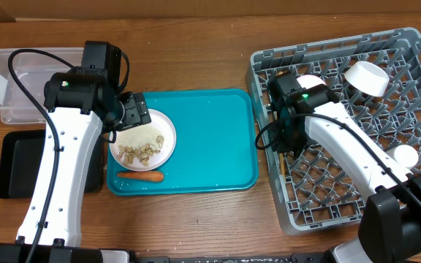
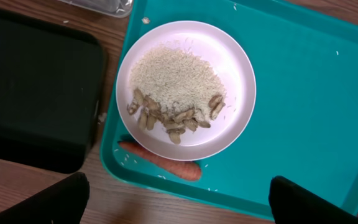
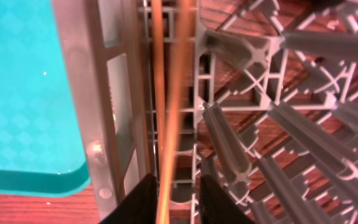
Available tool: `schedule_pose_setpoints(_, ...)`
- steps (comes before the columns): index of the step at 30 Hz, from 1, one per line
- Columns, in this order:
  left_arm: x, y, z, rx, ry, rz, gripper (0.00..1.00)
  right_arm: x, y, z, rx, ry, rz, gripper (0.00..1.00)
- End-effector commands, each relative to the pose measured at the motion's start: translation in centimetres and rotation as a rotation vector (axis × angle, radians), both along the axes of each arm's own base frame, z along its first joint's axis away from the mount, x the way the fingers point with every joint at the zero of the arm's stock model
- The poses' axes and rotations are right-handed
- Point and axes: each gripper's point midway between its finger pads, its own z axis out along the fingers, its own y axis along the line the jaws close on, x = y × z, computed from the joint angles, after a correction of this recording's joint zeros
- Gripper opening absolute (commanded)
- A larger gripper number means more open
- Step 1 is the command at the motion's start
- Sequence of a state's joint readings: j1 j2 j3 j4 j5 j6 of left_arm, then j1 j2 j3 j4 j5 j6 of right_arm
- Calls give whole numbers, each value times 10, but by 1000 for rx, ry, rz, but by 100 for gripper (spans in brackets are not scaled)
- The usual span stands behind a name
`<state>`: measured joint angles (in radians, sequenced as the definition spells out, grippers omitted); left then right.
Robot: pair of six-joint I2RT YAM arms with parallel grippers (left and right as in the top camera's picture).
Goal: Sort waste into correct bins and load items into the dishwasher
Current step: 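Carry the chopstick to the rack's left edge and release it, then grasp the rim of the white plate with the left gripper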
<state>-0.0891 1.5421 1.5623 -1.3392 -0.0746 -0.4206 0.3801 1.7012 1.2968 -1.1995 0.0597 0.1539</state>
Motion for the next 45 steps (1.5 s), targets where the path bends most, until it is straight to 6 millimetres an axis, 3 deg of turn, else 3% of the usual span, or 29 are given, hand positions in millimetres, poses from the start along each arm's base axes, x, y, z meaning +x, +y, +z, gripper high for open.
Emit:
schedule_pose_setpoints(1,1,-3,5,-28,-16,12,96,9,1,13,8,-49,4,29)
schedule_pose_setpoints(7,1,-4,5,-38,-18,41,97,27,-8,67,82,-225,-55,31)
schedule_pose_setpoints(11,4,-14,4,-42,-27,23,97,36,-32,106,196,-347,-156,51)
schedule_pose_setpoints(15,8,-30,-7,-48,-23,-5,97,35,-66,124,283,-383,-282,58)
schedule_pose_setpoints(19,8,-50,-30,-44,13,-52,95,27,-99,119,267,-351,-390,58)
schedule_pose_setpoints(22,10,-65,-51,-34,52,-93,93,21,-109,113,257,-328,-423,58)
schedule_pose_setpoints(34,19,-92,-138,-28,244,-141,91,21,-110,110,256,-324,-426,58)
schedule_pose_setpoints(40,27,-110,-161,-107,263,-155,90,22,-110,109,256,-323,-426,58)
schedule_pose_setpoints(45,32,-111,-174,-106,266,-156,90,21,-110,108,256,-320,-427,58)
